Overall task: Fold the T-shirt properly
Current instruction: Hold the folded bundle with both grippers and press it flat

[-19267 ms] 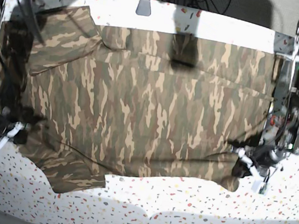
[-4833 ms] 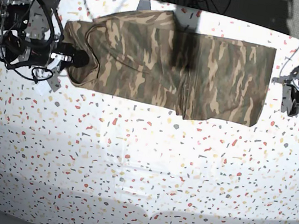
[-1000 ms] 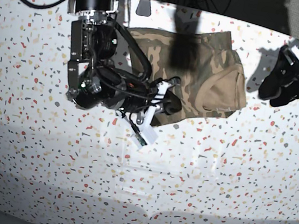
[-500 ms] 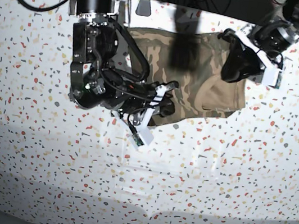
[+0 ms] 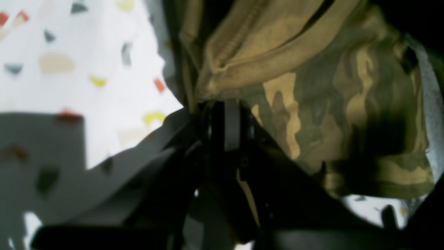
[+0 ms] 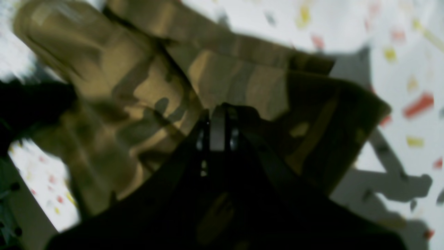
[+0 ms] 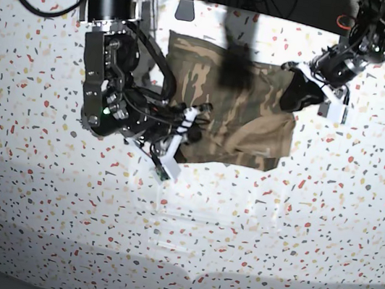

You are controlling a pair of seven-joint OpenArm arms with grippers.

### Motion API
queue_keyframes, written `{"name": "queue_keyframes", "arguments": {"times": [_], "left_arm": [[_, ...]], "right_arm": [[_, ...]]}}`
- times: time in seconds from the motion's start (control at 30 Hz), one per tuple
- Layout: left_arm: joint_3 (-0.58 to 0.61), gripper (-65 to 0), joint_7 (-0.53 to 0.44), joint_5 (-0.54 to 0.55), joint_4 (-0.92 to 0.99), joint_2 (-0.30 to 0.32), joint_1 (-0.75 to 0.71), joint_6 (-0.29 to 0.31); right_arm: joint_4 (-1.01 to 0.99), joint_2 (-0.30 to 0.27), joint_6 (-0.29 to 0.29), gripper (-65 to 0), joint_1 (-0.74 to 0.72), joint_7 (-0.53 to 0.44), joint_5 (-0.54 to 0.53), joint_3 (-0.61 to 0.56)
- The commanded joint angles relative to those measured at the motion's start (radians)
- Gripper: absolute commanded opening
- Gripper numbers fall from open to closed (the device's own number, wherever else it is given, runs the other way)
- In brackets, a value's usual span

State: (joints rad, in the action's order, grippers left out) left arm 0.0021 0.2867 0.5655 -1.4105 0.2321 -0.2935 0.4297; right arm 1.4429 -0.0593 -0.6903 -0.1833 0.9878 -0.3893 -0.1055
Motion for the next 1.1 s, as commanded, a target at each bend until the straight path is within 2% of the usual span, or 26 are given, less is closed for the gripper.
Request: {"name": "queue_keyframes", "arguments": {"times": [0.0, 0.13, 0.47, 0.63, 0.73, 0.8, 0.97, 1.07], "left_arm": [[-0.001, -60.0, 0.086, -0.101, 0.028, 0.010, 0.012, -0.090], [-0.001, -60.0, 0.086, -0.132, 0.050, 0.010, 0.088, -0.090], [-0.001, -60.0, 0.098, -0.130, 0.057, 0.008, 0.303, -0.090], [0.000, -60.0, 0.114, -0.131, 0.057, -0.026, 0.394, -0.089], [0.000, -60.0, 0.159, -0.132, 0.057, -0.046, 0.436, -0.089], [-0.001, -60.0, 0.215, -0.130, 0.055, -0.045, 0.462, -0.090], [-0.001, -60.1, 0.358, -0.051, 0.006, -0.005, 0.470, -0.089], [-0.002, -61.5, 0.364, 0.013, -0.078, 0.052, 0.417, -0.089]], "right_arm": [[0.016, -0.017, -0.008, -65.0, -0.011, 0.002, -0.004, 0.001], [0.052, -0.054, -0.008, -65.0, 0.039, 0.026, -0.014, 0.001], [0.301, -0.045, -0.008, -65.0, 0.249, -0.028, -0.014, 0.000], [0.320, 0.022, -0.008, -65.0, 0.297, -0.062, -0.014, 0.000], [0.320, 0.075, -0.008, -65.0, 0.302, -0.090, -0.005, 0.001], [0.320, 0.083, -0.008, -65.0, 0.292, -0.094, -0.006, 0.001], [0.335, 0.059, -0.008, -65.0, 0.251, -0.083, 0.005, 0.022], [0.375, 0.042, -0.008, -65.0, 0.242, -0.082, 0.005, 0.057]]}}
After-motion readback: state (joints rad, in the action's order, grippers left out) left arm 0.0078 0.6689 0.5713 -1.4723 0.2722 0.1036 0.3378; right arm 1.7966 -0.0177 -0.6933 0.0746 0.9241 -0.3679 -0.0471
